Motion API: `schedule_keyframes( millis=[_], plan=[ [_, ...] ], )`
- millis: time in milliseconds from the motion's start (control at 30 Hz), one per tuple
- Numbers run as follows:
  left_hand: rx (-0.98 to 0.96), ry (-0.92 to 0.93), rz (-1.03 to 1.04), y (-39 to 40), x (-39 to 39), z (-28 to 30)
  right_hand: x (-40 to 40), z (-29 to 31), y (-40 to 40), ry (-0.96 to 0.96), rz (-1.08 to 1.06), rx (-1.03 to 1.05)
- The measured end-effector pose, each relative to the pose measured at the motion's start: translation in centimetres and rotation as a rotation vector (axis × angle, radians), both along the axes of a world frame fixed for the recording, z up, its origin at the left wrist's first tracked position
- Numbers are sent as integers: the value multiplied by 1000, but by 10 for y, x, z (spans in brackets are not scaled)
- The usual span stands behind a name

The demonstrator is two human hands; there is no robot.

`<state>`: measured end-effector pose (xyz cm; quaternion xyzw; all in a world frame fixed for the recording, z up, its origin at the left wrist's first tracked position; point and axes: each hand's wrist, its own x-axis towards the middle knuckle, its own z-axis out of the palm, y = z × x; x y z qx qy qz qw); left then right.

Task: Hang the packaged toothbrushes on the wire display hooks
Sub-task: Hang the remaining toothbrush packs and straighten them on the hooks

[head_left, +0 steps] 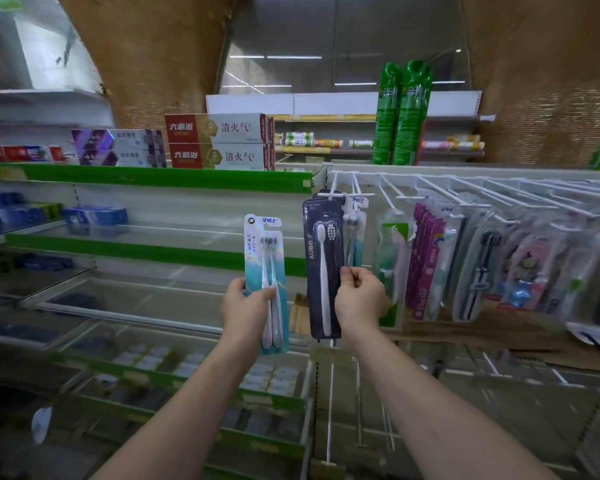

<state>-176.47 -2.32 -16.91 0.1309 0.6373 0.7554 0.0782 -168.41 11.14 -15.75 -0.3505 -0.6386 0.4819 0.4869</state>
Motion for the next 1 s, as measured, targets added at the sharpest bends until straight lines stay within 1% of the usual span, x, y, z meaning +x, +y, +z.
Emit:
schedule_keyframes(
  millis=[133,267,433,567,767,1000],
  plan=[
    [-7,8,9,6,-3,-3,-12,1,7,30,2,-46],
    [-13,7,35,12,-9,-6,-27,-3,17,15,-24,-73],
    [-21,9,9,18,-12,-5,-38,7,31,-126,2,-175],
    [-43,48,4,22,-13,-2,-37,9,34,-162,39,-217],
    [-71,117,-115,25,3,-9,-22,-10,23,-206,80,-120],
    [-94,153,-304,38,27,-10,14,0,23,-215,19,-93]
  ],
)
